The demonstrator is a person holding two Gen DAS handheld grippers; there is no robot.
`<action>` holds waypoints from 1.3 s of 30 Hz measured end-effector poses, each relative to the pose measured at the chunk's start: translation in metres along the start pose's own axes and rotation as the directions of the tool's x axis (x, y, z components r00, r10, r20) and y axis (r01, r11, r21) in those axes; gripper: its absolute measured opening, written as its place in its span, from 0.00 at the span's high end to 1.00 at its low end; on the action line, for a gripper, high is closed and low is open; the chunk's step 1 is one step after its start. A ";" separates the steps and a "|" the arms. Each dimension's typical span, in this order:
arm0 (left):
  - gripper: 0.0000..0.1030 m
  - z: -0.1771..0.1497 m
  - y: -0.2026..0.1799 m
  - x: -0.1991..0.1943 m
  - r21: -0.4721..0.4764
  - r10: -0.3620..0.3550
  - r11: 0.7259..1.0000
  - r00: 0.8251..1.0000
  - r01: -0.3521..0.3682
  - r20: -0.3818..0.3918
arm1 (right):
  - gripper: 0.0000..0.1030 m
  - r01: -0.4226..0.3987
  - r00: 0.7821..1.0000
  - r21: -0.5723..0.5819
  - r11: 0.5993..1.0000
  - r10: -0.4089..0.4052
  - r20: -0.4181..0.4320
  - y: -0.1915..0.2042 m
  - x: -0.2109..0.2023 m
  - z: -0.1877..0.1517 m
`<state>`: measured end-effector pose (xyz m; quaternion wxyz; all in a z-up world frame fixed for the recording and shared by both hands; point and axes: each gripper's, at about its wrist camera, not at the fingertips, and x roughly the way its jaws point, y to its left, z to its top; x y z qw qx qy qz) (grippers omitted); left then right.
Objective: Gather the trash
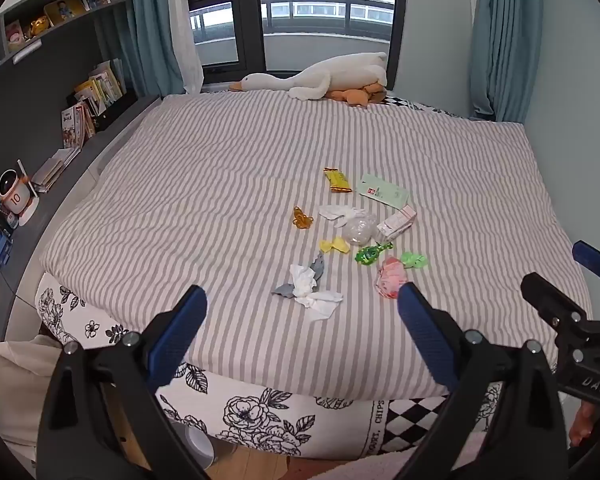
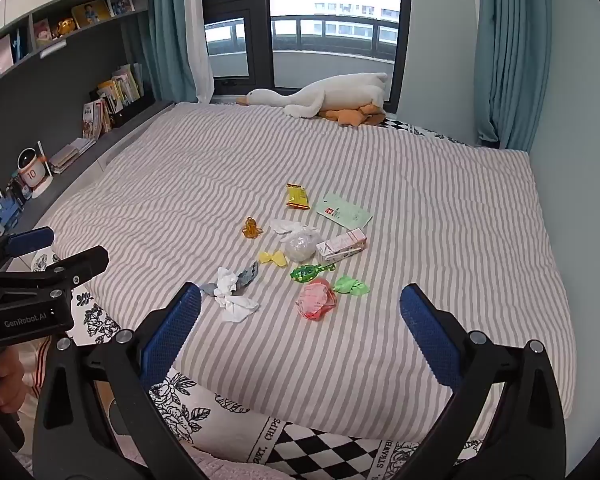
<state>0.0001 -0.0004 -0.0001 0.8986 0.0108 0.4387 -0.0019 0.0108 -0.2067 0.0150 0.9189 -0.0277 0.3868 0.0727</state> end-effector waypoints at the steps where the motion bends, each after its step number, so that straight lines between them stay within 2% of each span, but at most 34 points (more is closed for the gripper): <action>1: 0.07 0.000 0.000 0.000 0.001 0.000 1.000 1.000 0.000 -0.001 | 0.06 -0.003 1.000 0.003 1.000 0.003 0.005 0.000 0.000 0.000; 29: 0.07 0.015 -0.005 -0.008 0.012 0.002 1.000 1.000 -0.002 0.004 | 0.06 -0.001 1.000 0.009 1.000 0.001 0.008 -0.002 -0.004 0.000; 30: 0.07 0.004 -0.004 -0.005 0.009 0.006 1.000 1.000 -0.006 0.009 | 0.06 -0.001 1.000 0.009 1.000 0.001 0.009 -0.002 -0.004 0.000; 39: 0.07 0.008 -0.012 -0.008 0.016 0.004 1.000 1.000 -0.004 0.010 | 0.06 -0.002 1.000 0.009 1.000 0.002 0.012 -0.002 -0.003 -0.001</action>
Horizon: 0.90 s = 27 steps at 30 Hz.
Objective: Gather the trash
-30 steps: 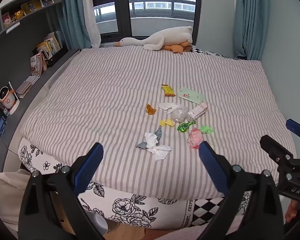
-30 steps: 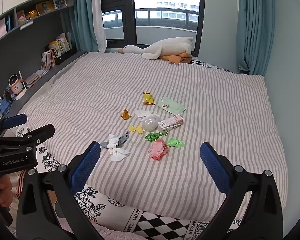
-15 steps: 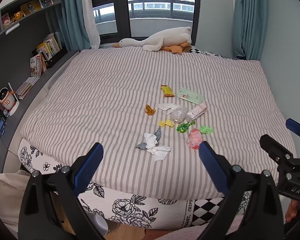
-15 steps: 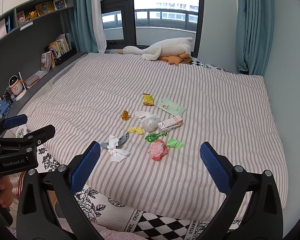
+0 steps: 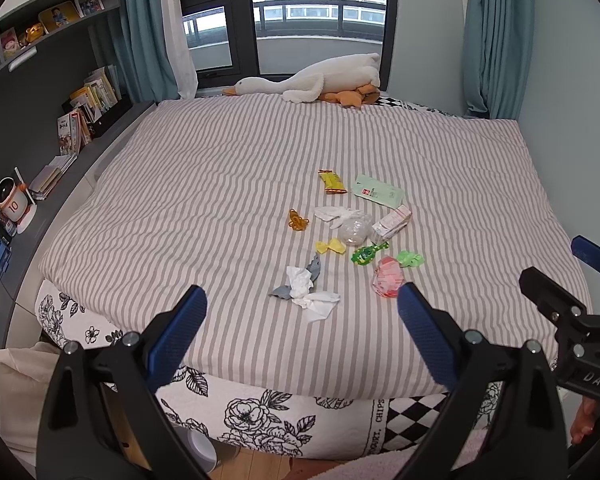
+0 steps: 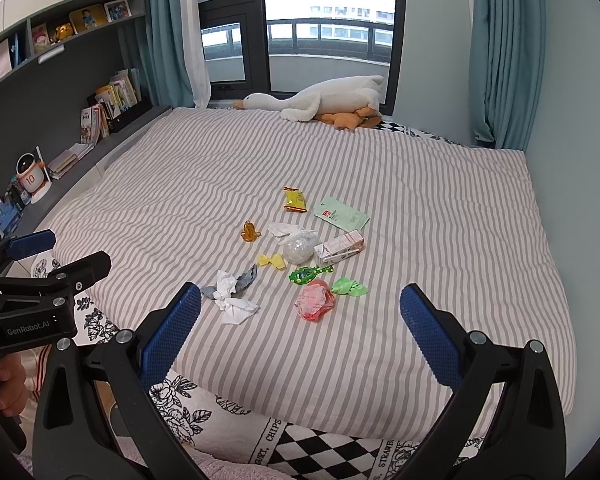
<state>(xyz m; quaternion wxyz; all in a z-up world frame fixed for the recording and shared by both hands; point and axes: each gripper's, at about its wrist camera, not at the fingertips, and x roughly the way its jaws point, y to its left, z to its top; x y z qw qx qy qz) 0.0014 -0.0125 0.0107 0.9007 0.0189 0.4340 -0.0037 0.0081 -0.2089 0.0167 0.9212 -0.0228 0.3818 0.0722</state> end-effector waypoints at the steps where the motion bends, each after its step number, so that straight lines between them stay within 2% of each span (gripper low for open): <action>1: 0.07 0.000 0.000 0.000 0.000 0.000 1.000 1.000 0.000 0.000 | 0.06 0.000 1.000 -0.001 1.000 0.000 0.000 0.000 0.000 0.000; 27: 0.07 0.007 -0.007 -0.002 0.007 -0.010 1.000 1.000 0.010 0.008 | 0.06 0.006 1.000 0.000 1.000 -0.006 0.010 -0.001 -0.004 0.003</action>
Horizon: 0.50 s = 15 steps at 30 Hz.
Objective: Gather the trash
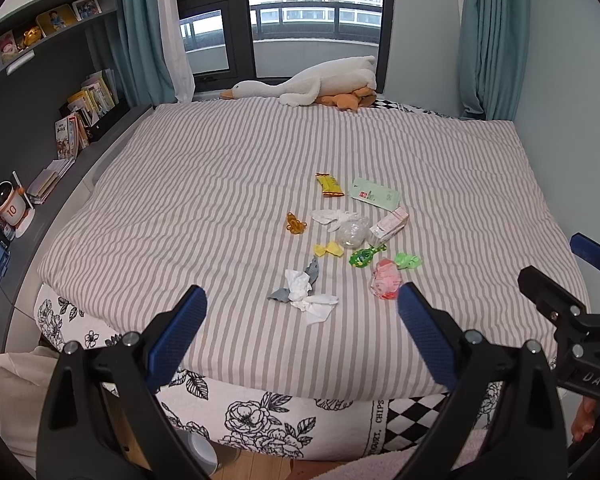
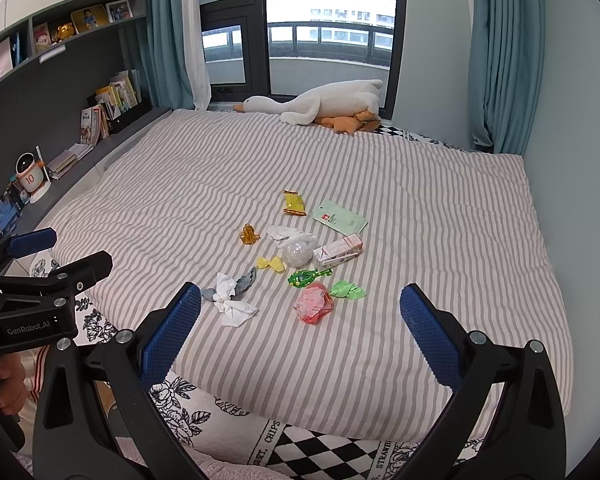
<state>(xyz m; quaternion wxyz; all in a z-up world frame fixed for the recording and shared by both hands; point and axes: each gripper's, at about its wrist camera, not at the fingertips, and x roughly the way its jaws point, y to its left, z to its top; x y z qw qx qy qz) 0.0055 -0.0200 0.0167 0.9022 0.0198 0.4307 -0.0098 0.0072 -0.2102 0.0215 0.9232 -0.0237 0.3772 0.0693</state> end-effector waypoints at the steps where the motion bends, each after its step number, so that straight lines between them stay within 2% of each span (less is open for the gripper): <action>1: 0.07 0.001 -0.001 0.000 0.001 0.000 1.000 1.000 0.000 0.001 | 0.06 0.000 1.000 -0.001 1.000 0.000 0.000 0.000 0.000 0.000; 15: 0.07 -0.002 0.001 0.001 0.002 -0.008 1.000 1.000 0.008 0.002 | 0.06 0.008 1.000 0.004 1.000 -0.008 0.005 -0.003 -0.004 0.003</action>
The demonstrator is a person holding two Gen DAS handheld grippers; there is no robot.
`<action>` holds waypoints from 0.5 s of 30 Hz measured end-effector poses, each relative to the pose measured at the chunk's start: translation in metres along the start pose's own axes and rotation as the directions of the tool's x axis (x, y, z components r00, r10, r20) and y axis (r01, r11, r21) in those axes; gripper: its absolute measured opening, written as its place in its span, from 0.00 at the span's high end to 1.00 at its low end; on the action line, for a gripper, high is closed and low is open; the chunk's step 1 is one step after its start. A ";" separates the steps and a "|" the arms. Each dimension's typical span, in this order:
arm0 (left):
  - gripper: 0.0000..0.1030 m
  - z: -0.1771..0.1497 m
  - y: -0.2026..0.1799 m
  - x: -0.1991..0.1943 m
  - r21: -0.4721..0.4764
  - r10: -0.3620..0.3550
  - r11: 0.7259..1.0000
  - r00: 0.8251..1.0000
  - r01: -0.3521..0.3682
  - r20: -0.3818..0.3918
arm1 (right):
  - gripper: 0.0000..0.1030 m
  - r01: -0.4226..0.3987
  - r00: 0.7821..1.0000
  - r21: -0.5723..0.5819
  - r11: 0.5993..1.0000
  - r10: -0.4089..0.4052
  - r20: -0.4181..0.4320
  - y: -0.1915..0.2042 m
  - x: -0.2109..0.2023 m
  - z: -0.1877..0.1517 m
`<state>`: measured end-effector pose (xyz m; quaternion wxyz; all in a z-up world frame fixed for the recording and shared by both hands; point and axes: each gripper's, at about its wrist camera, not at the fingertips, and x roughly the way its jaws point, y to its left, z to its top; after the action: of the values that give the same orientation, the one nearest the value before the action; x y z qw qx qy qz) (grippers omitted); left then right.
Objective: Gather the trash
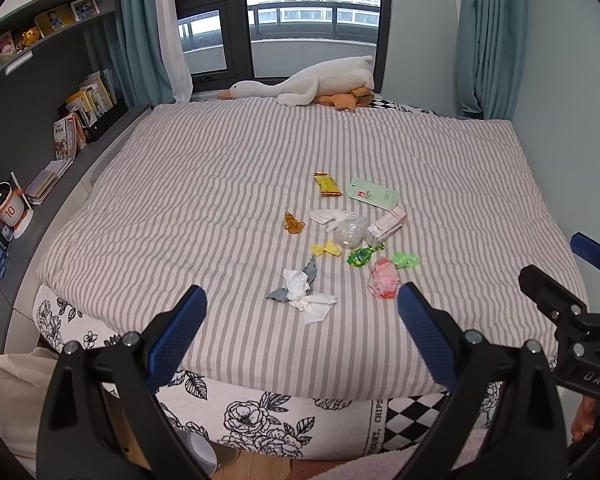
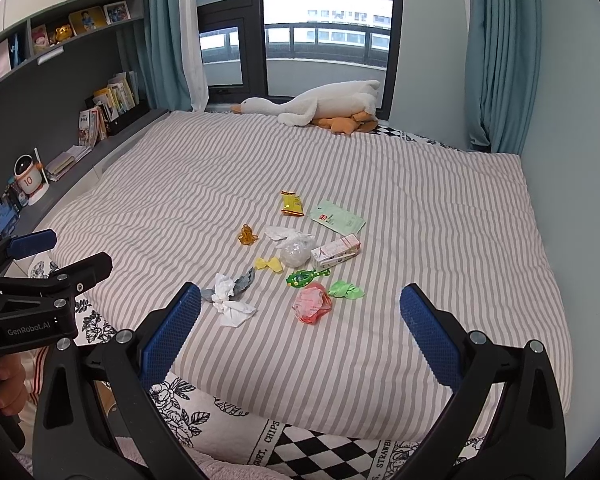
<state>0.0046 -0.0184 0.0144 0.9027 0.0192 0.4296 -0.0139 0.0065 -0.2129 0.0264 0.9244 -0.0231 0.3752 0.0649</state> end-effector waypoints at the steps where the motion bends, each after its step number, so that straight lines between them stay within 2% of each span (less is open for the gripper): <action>1: 0.07 0.000 0.000 0.000 0.002 -0.002 1.000 1.000 0.002 0.001 | 0.06 0.000 1.000 0.000 1.000 0.000 0.000 0.000 0.000 0.000; 15: 0.07 -0.006 0.002 0.000 0.012 -0.011 1.000 1.000 0.011 0.007 | 0.06 0.011 1.000 0.011 1.000 -0.011 0.011 0.003 -0.002 -0.005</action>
<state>0.0001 -0.0159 0.0109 0.9041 0.0223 0.4263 -0.0217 0.0010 -0.2111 0.0245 0.9269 -0.0196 0.3702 0.0580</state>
